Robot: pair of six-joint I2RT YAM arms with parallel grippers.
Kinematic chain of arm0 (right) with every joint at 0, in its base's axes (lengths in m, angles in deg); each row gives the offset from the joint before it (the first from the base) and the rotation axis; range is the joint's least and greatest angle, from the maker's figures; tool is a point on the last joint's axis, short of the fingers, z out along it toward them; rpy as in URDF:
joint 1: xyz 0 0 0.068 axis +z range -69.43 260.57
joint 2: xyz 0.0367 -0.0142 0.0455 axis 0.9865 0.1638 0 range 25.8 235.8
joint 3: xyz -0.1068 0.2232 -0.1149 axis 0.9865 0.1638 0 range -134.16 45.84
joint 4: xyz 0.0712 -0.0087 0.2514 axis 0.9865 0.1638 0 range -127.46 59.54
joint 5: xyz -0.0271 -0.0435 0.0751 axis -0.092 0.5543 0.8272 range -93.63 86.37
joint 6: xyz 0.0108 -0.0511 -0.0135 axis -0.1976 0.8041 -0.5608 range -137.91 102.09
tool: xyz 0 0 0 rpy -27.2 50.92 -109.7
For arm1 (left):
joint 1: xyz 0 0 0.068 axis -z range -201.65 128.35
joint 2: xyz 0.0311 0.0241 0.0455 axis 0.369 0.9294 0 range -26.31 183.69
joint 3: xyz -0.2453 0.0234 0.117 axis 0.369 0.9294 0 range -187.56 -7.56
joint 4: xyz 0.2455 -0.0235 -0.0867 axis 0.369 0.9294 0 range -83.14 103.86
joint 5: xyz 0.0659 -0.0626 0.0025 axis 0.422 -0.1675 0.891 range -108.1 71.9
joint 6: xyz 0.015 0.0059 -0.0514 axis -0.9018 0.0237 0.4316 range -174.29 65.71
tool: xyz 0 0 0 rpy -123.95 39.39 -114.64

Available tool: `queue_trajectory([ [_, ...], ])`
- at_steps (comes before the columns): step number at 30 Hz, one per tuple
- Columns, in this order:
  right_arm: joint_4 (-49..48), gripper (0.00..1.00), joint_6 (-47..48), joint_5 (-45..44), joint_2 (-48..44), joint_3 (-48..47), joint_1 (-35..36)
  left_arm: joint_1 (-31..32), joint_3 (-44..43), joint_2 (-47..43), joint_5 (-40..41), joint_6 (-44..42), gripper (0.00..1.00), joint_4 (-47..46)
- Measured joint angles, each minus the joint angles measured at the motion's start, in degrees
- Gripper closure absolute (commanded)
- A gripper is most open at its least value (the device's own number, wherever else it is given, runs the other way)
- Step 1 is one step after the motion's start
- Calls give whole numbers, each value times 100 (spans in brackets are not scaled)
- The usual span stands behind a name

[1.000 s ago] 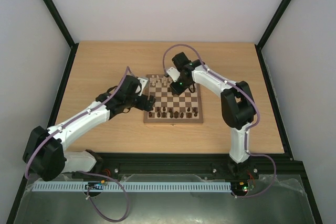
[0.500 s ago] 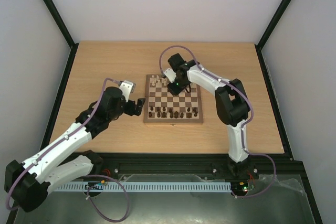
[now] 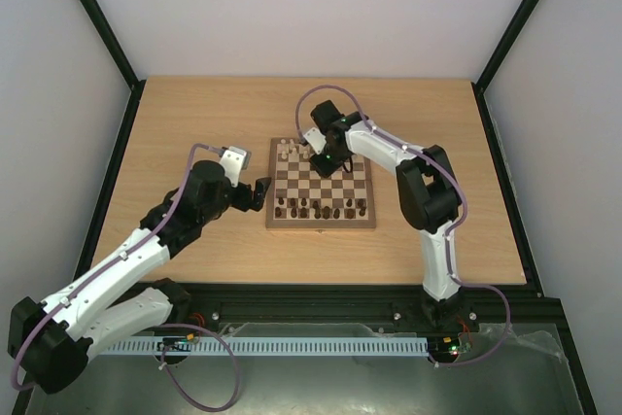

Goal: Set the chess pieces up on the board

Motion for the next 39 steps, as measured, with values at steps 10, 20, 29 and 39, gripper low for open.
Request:
queue_trajectory([
  [10,7,93,92,177,-1266,1147,0,0,55,-20,-7,-9,1,-48],
  [20,-2,92,284,321,-1867,1961,74,0,55,168,-83,-28,1,-66],
  [29,-94,92,328,280,-1867,2273,164,0,55,221,-90,-33,1,-72],
  [39,-146,92,330,192,-1867,2374,195,0,55,289,-92,-46,1,-87],
])
